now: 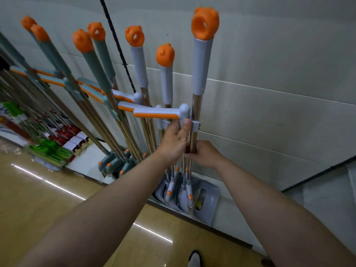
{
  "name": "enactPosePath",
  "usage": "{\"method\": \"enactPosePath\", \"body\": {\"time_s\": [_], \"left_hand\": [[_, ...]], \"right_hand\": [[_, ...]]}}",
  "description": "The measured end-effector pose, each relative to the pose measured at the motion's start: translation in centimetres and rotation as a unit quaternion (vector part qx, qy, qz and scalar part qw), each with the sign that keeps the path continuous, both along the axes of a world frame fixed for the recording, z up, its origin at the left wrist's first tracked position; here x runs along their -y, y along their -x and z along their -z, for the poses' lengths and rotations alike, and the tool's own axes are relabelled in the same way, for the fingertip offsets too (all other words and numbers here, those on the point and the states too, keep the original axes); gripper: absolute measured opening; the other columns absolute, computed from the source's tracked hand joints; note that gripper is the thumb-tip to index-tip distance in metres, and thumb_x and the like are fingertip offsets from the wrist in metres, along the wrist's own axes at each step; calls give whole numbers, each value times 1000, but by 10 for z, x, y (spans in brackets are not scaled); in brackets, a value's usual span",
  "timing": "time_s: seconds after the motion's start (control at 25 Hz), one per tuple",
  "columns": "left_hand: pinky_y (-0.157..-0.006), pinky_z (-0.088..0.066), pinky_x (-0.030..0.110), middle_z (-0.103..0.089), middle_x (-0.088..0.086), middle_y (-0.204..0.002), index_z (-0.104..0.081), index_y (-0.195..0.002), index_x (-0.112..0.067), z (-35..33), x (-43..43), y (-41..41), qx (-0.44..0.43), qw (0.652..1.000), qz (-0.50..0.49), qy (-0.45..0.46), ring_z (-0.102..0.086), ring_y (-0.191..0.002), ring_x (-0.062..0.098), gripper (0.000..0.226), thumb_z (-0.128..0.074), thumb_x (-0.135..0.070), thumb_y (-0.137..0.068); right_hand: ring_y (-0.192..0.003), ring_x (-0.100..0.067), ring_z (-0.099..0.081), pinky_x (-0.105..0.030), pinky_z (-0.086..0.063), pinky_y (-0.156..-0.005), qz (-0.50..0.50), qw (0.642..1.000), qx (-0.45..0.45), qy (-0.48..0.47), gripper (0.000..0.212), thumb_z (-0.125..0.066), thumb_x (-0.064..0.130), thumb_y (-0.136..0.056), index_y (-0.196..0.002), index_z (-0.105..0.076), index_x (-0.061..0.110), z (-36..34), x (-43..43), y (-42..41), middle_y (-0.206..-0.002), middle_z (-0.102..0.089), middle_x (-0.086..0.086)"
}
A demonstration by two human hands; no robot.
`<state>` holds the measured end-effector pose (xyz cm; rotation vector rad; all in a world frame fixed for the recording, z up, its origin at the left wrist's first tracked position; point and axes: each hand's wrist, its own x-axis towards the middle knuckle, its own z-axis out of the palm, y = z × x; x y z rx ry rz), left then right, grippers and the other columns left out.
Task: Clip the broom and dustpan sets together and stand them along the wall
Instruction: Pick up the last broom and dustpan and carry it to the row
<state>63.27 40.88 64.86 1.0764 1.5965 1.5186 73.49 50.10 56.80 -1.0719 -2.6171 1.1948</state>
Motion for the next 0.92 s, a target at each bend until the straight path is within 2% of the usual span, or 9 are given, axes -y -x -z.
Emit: {"method": "enactPosePath", "body": {"time_s": [0.16, 0.2, 0.28, 0.4, 0.48, 0.6, 0.72, 0.84, 0.92], "left_hand": [[-99, -51, 30, -70, 11, -114, -61, -120, 1, 14, -9, 10, -13, 1000, 5, 9, -65, -112, 17, 71, -42, -60, -90], [-97, -52, 28, -70, 10, -112, -62, -119, 2, 19, -9, 13, -18, 1000, 13, 12, -66, -110, 14, 73, -42, -61, -88], [-90, -51, 19, -70, 7, -107, -62, -116, 4, 26, -8, 18, -11, 999, 27, 15, -66, -105, 8, 73, -43, -61, -90], [-91, -49, 14, -68, 6, -111, -60, -120, 5, 31, -10, 26, 1, 999, 39, 26, -64, -105, 1, 58, -38, -45, -101], [-99, -47, 18, -67, 9, -118, -58, -124, 2, 27, -11, 29, -12, 997, 56, 42, -62, -113, 5, 51, -35, -38, -103], [-106, -45, 30, -65, 12, -122, -58, -125, -4, 27, -7, 32, -75, 988, 95, 95, -59, -119, 17, 52, -36, -43, -100], [-100, -48, 42, -66, 10, -120, -57, -126, -9, 33, 7, 35, -144, 966, 125, 173, -61, -113, 22, 50, -39, -49, -101], [-91, -43, 29, -60, -2, -117, -55, -131, -11, 23, 28, 35, -142, 959, 121, 214, -56, -106, 14, 35, -44, -31, -105], [-93, -44, 29, -59, -3, -123, -55, -134, -15, 16, 42, 41, -132, 963, 99, 214, -56, -112, 13, 34, -48, -28, -104]], "right_hand": [[-89, -12, -63, -17, -40, -66, -9, 999, -11, 30, 8, -73, 25, -87, -93, -68, 25, 16, -10, 11, -89, -67, 4], [-89, -12, -63, -15, -40, -66, -7, 999, -13, 36, 8, -73, 25, -87, -92, -67, 27, 23, -10, 13, -89, -67, 5], [-92, -15, -67, -20, -42, -71, 5, 999, -18, 39, 6, -73, 27, -88, -93, -69, 27, 34, -9, 16, -90, -70, 4], [-90, -12, -65, -22, -40, -74, 17, 999, -22, 42, 8, -72, 29, -90, -96, -72, 25, 41, -9, 22, -89, -68, 7], [-91, -12, -65, -22, -38, -74, 22, 999, -12, 37, 17, -71, 33, -91, -103, -73, 21, 42, -9, 22, -92, -70, 6], [-100, -18, -67, -23, -38, -76, 43, 998, -1, 40, 22, -66, 34, -94, -110, -71, 20, 44, -5, 17, -102, -73, 2], [-107, -26, -65, -26, -39, -77, 66, 997, 8, 49, 27, -59, 31, -98, -120, -64, 17, 40, 10, 14, -113, -71, -7], [-109, -35, -64, -31, -44, -77, 115, 992, 34, 39, 35, -55, 34, -99, -128, -57, 15, 36, 31, 12, -119, -69, -13], [-107, -39, -64, -35, -49, -79, 181, 982, 52, 31, 35, -55, 33, -96, -126, -55, 13, 32, 43, 9, -117, -69, -16]]}}
